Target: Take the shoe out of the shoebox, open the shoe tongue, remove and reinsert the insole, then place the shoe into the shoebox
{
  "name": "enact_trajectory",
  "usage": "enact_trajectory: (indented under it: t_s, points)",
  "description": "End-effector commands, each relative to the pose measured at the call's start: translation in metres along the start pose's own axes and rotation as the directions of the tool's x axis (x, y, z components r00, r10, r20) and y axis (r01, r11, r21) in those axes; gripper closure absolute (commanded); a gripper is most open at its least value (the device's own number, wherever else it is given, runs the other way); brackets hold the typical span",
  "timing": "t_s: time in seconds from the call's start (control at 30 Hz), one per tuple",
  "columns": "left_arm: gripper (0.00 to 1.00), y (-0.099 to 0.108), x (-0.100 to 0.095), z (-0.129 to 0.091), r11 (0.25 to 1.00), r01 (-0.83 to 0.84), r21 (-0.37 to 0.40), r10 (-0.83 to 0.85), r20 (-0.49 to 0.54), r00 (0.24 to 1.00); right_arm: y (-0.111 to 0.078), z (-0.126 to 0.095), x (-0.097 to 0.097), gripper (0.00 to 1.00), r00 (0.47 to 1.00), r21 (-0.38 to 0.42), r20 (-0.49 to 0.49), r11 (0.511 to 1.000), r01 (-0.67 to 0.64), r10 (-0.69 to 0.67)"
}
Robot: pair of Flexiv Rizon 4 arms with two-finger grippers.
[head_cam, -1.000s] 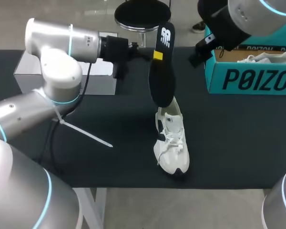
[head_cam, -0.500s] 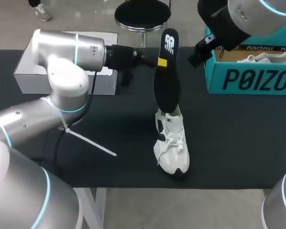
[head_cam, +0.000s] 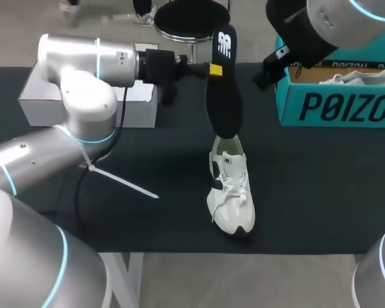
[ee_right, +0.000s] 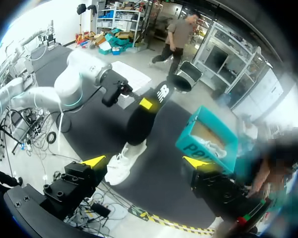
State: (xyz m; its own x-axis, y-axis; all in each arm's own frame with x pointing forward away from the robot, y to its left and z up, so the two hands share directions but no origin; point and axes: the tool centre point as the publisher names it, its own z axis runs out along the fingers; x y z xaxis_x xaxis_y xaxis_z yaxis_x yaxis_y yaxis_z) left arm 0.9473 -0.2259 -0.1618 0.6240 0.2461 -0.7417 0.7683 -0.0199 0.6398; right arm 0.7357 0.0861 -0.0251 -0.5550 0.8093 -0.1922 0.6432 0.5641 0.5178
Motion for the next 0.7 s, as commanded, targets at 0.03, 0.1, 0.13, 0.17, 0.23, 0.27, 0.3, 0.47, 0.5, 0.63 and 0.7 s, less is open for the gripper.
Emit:
enact_trajectory:
  t_s: [0.03,0.1,0.13,0.17,0.23,0.27,0.3,0.47,0.5,0.63,0.7]
  points:
    - [1.00,0.002,-0.006,-0.008,1.000,0.014,0.008,-0.015,0.008,1.000,0.002,0.001,0.001,0.00,1.000,0.005,0.000,1.000,-0.001,0.001]
    - [1.00,0.001,-0.009,-0.010,1.000,0.023,0.006,-0.023,0.015,1.000,0.000,0.004,-0.003,0.00,1.000,0.003,-0.017,1.000,0.002,-0.002]
    - [1.00,0.000,-0.010,-0.010,1.000,0.023,0.007,-0.023,0.015,1.000,-0.002,0.007,-0.006,0.00,1.000,0.015,-0.026,1.000,-0.002,0.003]
    - [1.00,-0.001,-0.011,-0.011,1.000,0.022,0.008,-0.022,0.016,1.000,-0.004,0.010,-0.009,0.00,0.999,0.022,-0.032,1.000,-0.005,0.005]
    - [1.00,-0.003,-0.014,-0.011,1.000,0.027,0.012,-0.027,0.022,0.999,-0.009,0.015,-0.017,0.00,0.999,0.023,-0.051,1.000,-0.013,0.014]
    - [1.00,-0.004,-0.015,-0.011,0.999,0.031,0.011,-0.031,0.024,0.999,-0.012,0.017,-0.021,0.00,0.998,0.032,-0.054,0.999,-0.022,0.024]
    - [1.00,-0.005,-0.016,-0.012,0.999,0.036,0.013,-0.036,0.027,0.999,-0.015,0.020,-0.025,0.00,0.998,0.034,-0.059,0.999,-0.025,0.027]
    - [1.00,-0.009,-0.023,-0.015,0.999,0.049,0.012,-0.049,0.035,0.998,-0.029,0.032,-0.045,0.00,0.995,0.053,-0.076,0.996,-0.066,0.070]
    - [1.00,-0.010,-0.024,-0.015,0.999,0.050,0.013,-0.051,0.036,0.998,-0.032,0.034,-0.048,0.00,0.994,0.051,-0.082,0.996,-0.071,0.075]
    - [1.00,-0.013,-0.026,-0.017,0.998,0.059,0.016,-0.060,0.033,0.998,-0.042,0.043,-0.059,0.00,0.990,0.053,-0.103,0.995,-0.090,0.095]
    - [1.00,-0.015,-0.027,-0.018,0.997,0.071,0.018,-0.071,0.030,0.997,-0.047,0.047,-0.064,0.00,0.988,0.058,-0.110,0.993,-0.103,0.109]
